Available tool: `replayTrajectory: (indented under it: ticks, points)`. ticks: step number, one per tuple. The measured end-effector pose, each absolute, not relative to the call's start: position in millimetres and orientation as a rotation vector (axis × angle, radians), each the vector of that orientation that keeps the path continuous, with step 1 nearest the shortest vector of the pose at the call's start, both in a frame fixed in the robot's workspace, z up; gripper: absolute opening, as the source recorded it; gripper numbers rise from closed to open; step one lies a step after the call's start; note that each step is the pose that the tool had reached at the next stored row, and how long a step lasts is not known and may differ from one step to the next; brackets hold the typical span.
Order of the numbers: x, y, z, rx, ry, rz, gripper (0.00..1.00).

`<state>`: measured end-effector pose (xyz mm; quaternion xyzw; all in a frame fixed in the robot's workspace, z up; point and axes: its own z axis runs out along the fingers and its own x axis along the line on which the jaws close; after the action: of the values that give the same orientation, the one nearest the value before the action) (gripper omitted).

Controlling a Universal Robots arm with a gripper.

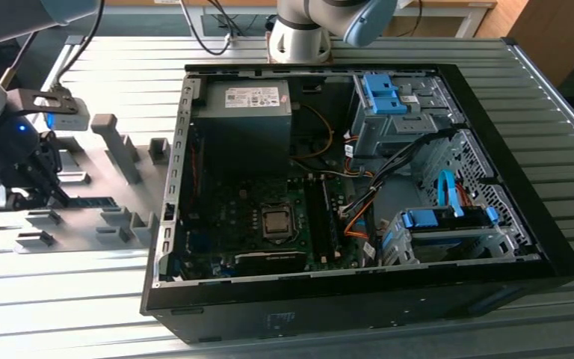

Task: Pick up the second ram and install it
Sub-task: 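Pick up the second ram and move it above second insertion slot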

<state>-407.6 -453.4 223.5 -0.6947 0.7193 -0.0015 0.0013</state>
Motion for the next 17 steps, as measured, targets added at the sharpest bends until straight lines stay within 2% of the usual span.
replayTrajectory:
  ticks: [17]
  points:
    - [-407.5,-453.4,231.7,-2.181,2.258,-0.005,0.14]
